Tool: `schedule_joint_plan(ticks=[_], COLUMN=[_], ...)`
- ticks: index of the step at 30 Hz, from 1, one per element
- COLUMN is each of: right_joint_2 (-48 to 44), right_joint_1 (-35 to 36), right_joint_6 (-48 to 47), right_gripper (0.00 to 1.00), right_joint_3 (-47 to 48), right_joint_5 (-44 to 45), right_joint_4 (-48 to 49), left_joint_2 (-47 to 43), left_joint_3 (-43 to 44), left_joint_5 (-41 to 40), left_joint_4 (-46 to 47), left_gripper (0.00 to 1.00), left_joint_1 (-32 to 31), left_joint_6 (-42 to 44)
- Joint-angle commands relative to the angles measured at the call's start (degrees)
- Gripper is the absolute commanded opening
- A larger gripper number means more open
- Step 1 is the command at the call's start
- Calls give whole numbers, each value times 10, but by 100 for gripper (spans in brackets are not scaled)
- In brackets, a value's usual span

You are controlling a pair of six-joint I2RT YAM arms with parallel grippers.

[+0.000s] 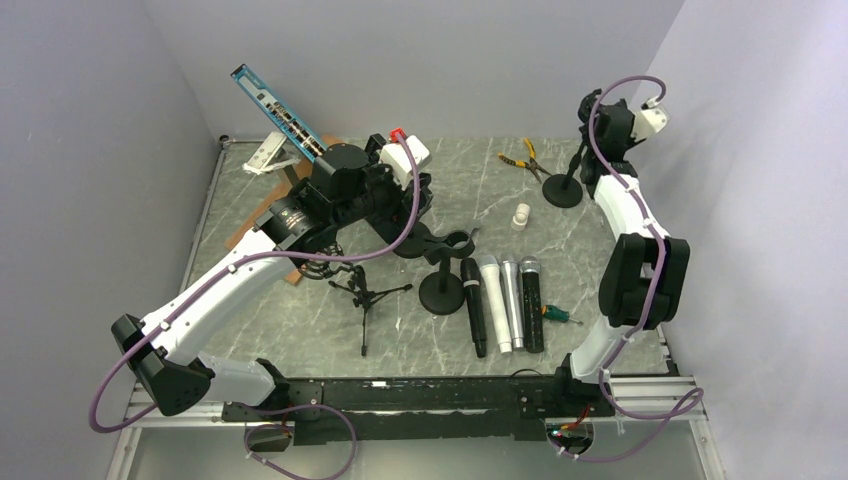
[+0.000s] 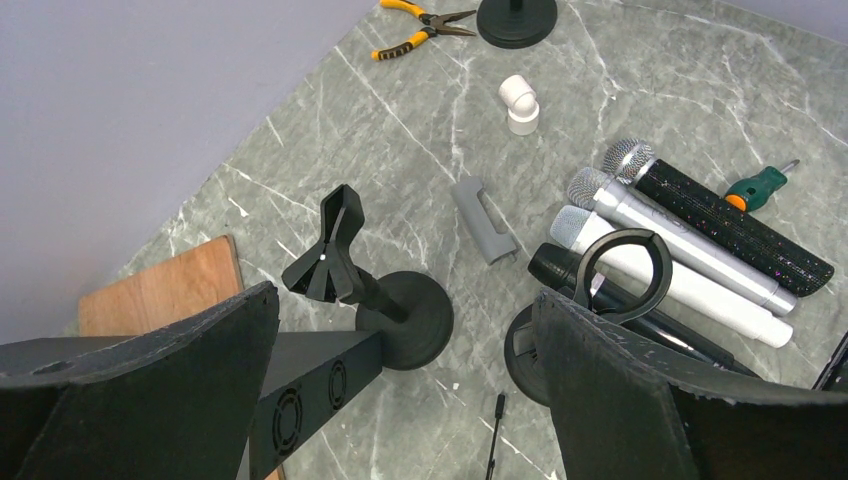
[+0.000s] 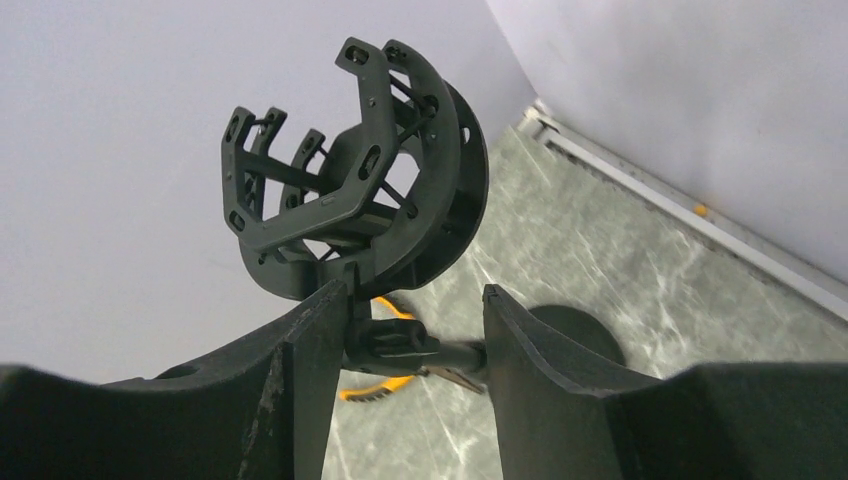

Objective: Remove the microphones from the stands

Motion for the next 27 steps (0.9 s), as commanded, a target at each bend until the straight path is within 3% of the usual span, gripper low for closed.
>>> schedule_joint_plan(ticks=[1, 16, 21, 27], right_joint_2=[48, 61, 26, -37], right_joint_1=[6, 8, 18, 55], right_joint_6=[-30, -62, -94, -150], right_gripper=[53, 57, 66, 85], right_joint_3=[-56, -5, 19, 37], right_joint_5=[0, -1, -13, 45], right_joint_4=[-174, -198, -228, -266], left_joint_2=[-7, -4, -3, -9], left_joint_3=[13, 14, 13, 8], left_joint_5=[10, 11, 11, 6], left_joint_4=[4, 2, 4, 11], left_gripper=[99, 99, 99, 99], left_joint_1=[-2, -4, -5, -10], left_joint_6=[-4, -5, -6, -5])
